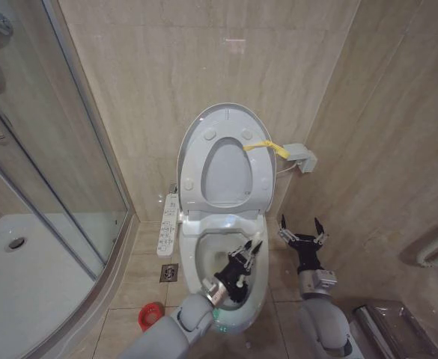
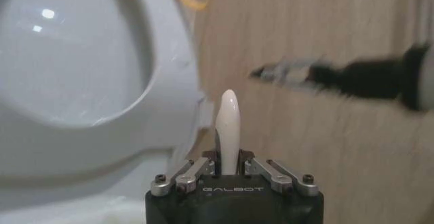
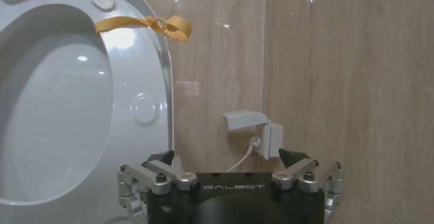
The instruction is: Open the toilet lid, clean the toilet bowl with a toilet brush, close the toilet lid, and flush.
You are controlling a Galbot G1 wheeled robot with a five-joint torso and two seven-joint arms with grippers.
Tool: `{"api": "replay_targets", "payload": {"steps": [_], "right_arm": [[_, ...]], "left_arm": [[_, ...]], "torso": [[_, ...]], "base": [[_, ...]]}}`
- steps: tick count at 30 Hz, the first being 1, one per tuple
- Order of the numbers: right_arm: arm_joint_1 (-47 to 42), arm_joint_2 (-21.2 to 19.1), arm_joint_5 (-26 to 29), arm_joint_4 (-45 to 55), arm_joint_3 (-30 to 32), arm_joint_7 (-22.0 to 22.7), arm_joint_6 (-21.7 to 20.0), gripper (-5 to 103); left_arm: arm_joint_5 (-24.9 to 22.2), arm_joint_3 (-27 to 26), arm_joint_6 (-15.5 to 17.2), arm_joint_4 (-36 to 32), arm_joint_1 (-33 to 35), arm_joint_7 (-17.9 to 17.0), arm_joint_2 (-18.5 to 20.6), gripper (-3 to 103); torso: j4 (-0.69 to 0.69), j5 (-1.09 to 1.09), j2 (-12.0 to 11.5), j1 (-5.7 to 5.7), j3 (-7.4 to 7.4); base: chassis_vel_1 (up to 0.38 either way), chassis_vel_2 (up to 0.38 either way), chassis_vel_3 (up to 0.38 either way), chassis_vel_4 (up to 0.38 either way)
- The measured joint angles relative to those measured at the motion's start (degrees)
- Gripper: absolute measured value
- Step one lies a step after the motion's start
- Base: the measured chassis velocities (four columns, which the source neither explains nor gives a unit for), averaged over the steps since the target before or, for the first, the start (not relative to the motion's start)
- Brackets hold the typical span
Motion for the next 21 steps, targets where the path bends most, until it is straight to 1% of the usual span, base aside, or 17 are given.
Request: {"api": "replay_targets", "payload": {"steps": [1,3,4,6,7,9,10,13,15,19,21], "right_arm": [[0.00,0.00,0.00,0.00,0.00,0.02,0.00,100],[0.00,0.00,0.00,0.00,0.00,0.02,0.00,100],[0.00,0.00,0.00,0.00,0.00,0.01,0.00,100],[0.00,0.00,0.00,0.00,0.00,0.01,0.00,100],[0.00,0.00,0.00,0.00,0.00,0.01,0.00,100],[0.00,0.00,0.00,0.00,0.00,0.01,0.00,100],[0.00,0.00,0.00,0.00,0.00,0.01,0.00,100],[0.00,0.00,0.00,0.00,0.00,0.02,0.00,100],[0.00,0.00,0.00,0.00,0.00,0.01,0.00,100],[0.00,0.00,0.00,0.00,0.00,0.00,0.00,100],[0.00,0.00,0.00,0.00,0.00,0.01,0.00,100]], "left_arm": [[-0.45,-0.50,-0.53,2.04,-0.63,0.16,-0.13,19],[-1.09,-0.79,-0.61,2.86,-1.00,0.16,-0.33,19],[-2.41,-0.83,-0.49,3.34,-1.46,0.02,-0.74,19],[-4.66,-0.37,0.65,2.51,-1.96,-0.77,-1.94,19],[-4.66,-0.37,0.65,2.51,-1.96,-0.77,-1.94,19],[-6.13,0.38,1.88,-0.14,-2.06,-1.89,-3.29,19],[-6.13,0.38,1.88,-0.14,-2.06,-1.89,-3.29,19],[-7.02,1.48,2.99,-2.97,-1.32,-2.75,-3.63,19],[-7.01,1.70,3.10,-3.15,-0.95,-2.76,-3.57,19],[-6.28,1.48,2.54,0.51,-0.19,-2.64,-2.92,19],[-6.39,1.50,2.63,1.17,-0.17,-2.57,-2.64,19]], "torso": [[0.00,0.00,0.00,0.00,0.00],[0.01,0.00,0.00,0.00,0.00],[0.01,0.01,0.00,0.00,0.00],[0.01,0.01,-0.01,0.01,0.00],[0.01,0.01,-0.01,0.01,0.00],[-0.03,0.00,-0.01,0.00,0.00],[-0.03,0.00,-0.01,0.00,0.00],[-0.02,0.01,-0.01,0.01,0.00],[-0.01,0.01,-0.01,0.00,0.00],[0.01,0.00,-0.01,0.00,0.00],[0.00,0.00,0.00,0.00,-0.01]], "base": [[0.000,0.000,0.000,0.000],[0.000,0.000,0.000,0.000],[0.000,0.000,0.000,0.000],[0.000,0.000,0.000,0.000],[0.000,0.000,0.000,0.000],[0.000,0.000,0.000,0.000],[0.000,0.000,0.000,0.000],[0.000,0.000,0.000,0.000],[0.000,0.000,0.000,0.000],[0.000,0.000,0.000,0.000],[0.000,0.000,0.000,0.000]]}}
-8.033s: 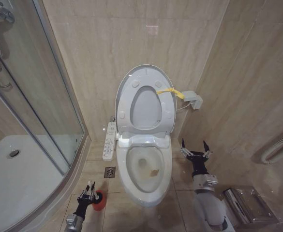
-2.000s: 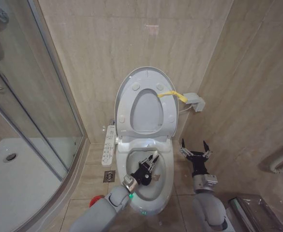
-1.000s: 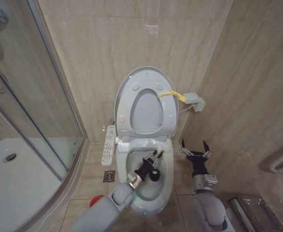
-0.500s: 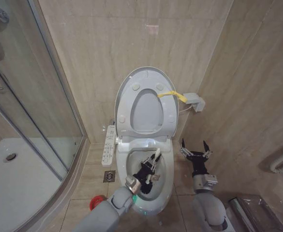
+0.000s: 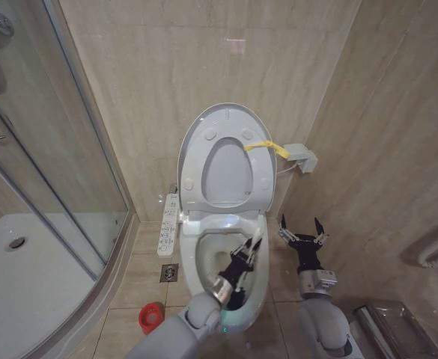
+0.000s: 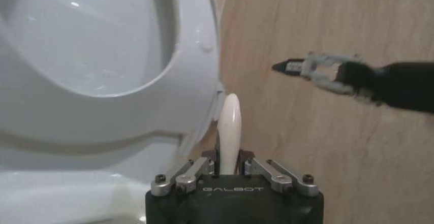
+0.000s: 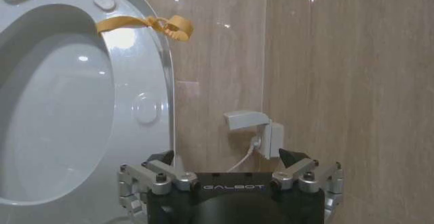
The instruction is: Open the toilet lid, clean the toilet bowl with a toilet brush, close the toilet lid, and flush.
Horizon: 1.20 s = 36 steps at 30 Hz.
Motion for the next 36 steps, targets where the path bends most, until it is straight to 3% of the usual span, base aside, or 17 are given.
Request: {"api": "replay_targets", "payload": {"steps": [5,15,23,29,36], "right_arm": [[0.00,0.00,0.00,0.00,0.00,0.00,0.00,100],[0.00,0.00,0.00,0.00,0.00,0.00,0.00,100],[0.00,0.00,0.00,0.00,0.00,0.00,0.00,100],[0.00,0.00,0.00,0.00,0.00,0.00,0.00,100],[0.00,0.00,0.00,0.00,0.00,0.00,0.00,100]], "left_arm": [[-1.12,-0.10,-0.20,3.83,-0.79,0.91,0.13,19],[1.99,0.26,-0.37,0.19,-0.63,0.80,0.22,19],[2.69,-0.85,-3.76,7.90,-2.66,3.74,-0.65,19],[3.14,0.30,-1.42,3.24,-2.77,2.49,-0.66,19],[4.84,0.84,-2.15,4.33,-1.84,2.78,-2.51,19]], "torso": [[-0.04,-0.04,0.02,-0.01,-0.02],[0.00,0.03,-0.01,0.00,0.02],[-0.03,-0.02,0.00,0.00,0.00],[0.01,0.03,-0.01,0.01,0.02],[-0.01,0.01,-0.01,0.01,0.01]], "base": [[0.000,0.000,0.000,0.000],[0.000,0.000,0.000,0.000],[0.000,0.000,0.000,0.000],[0.000,0.000,0.000,0.000],[0.000,0.000,0.000,0.000]]}}
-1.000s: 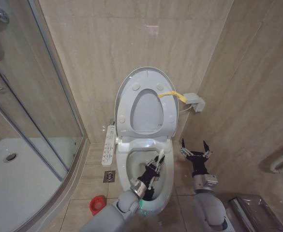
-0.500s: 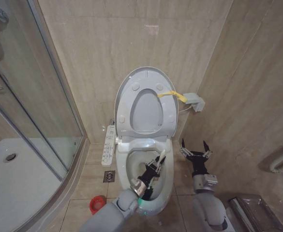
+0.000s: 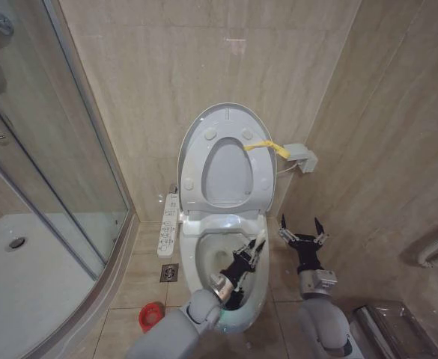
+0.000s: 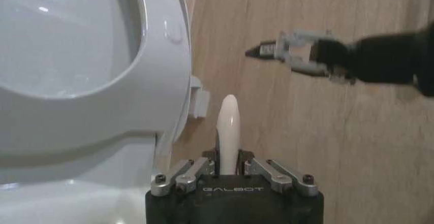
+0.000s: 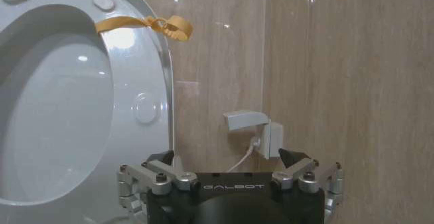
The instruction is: Open the toilet lid, clean the toilet bowl with a toilet brush, close the toilet lid, and flush.
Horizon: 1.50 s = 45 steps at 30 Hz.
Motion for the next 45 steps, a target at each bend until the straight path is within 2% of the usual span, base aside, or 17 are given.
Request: {"api": "replay_targets", "payload": {"steps": [6,11,19,23,34,42,45], "right_arm": [[0.00,0.00,0.00,0.00,0.00,0.00,0.00,100],[0.00,0.00,0.00,0.00,0.00,0.00,0.00,100],[0.00,0.00,0.00,0.00,0.00,0.00,0.00,100],[0.00,0.00,0.00,0.00,0.00,0.00,0.00,100],[0.00,0.00,0.00,0.00,0.00,0.00,0.00,100],[0.00,0.00,0.00,0.00,0.00,0.00,0.00,100],[0.00,0.00,0.00,0.01,0.00,0.00,0.00,100]], "left_arm": [[1.01,-0.33,-1.69,5.76,-0.68,0.68,-0.71,19],[0.97,-0.93,-2.21,7.32,-2.00,0.62,-1.73,19],[2.25,0.32,-1.18,2.09,0.23,-0.35,0.16,19],[2.71,0.13,-0.35,-0.86,2.79,-1.04,2.53,19],[3.71,-3.09,2.75,-12.19,8.77,-2.41,9.64,19],[4.32,-6.12,3.35,-16.12,14.00,-2.59,13.83,19],[4.72,-7.25,3.32,-17.45,15.53,-2.69,15.05,19]], "torso": [[-0.03,-0.05,0.01,-0.01,-0.02],[0.00,0.01,0.00,0.00,0.00],[0.00,-0.01,0.00,0.00,0.00],[-0.03,-0.05,0.01,-0.01,-0.02],[0.01,0.00,0.01,-0.01,-0.01],[0.05,0.02,-0.01,0.00,0.02],[0.01,0.00,-0.01,0.00,0.01]], "base": [[0.000,0.000,0.000,0.000],[0.000,0.000,0.000,0.000],[0.000,0.000,0.000,0.000],[0.000,0.000,0.000,0.000],[0.000,0.000,0.000,0.000],[0.000,0.000,0.000,0.000],[0.000,0.000,0.000,0.000]]}}
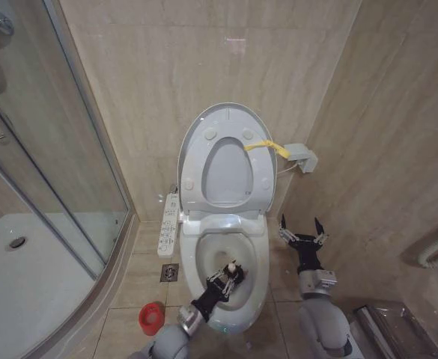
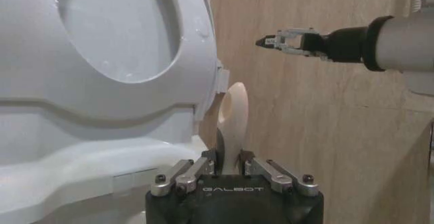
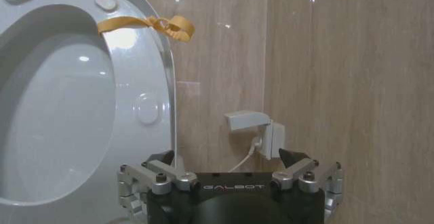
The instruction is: Open the toilet lid, clean the toilet bowl with a toilet brush, close the toilet lid, and flush.
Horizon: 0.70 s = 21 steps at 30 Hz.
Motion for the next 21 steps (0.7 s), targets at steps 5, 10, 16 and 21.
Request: {"api": "replay_targets", "payload": {"steps": [5,10,16,21], "right_arm": [[0.00,0.00,0.00,0.00,0.00,0.00,0.00,100],[0.00,0.00,0.00,0.00,0.00,0.00,0.00,100],[0.00,0.00,0.00,0.00,0.00,0.00,0.00,100],[0.00,0.00,0.00,0.00,0.00,0.00,0.00,100]], "left_arm": [[0.21,-1.02,-0.38,-0.93,0.99,-0.15,1.43,19],[0.23,-1.45,-1.39,0.67,-0.93,0.24,0.14,19],[0.03,-1.04,-1.85,1.97,-4.01,1.06,-2.21,19],[-0.01,0.19,-1.97,3.43,-7.40,1.50,-3.97,19]], "torso": [[-0.02,0.00,0.00,0.00,0.00],[-0.02,0.00,0.00,0.00,0.00],[-0.02,-0.01,0.00,0.00,-0.01],[-0.02,0.00,0.00,0.00,-0.01]], "base": [[0.000,0.000,0.000,0.000],[0.000,0.000,0.000,0.000],[0.000,0.000,0.000,0.000],[0.000,0.000,0.000,0.000]]}}
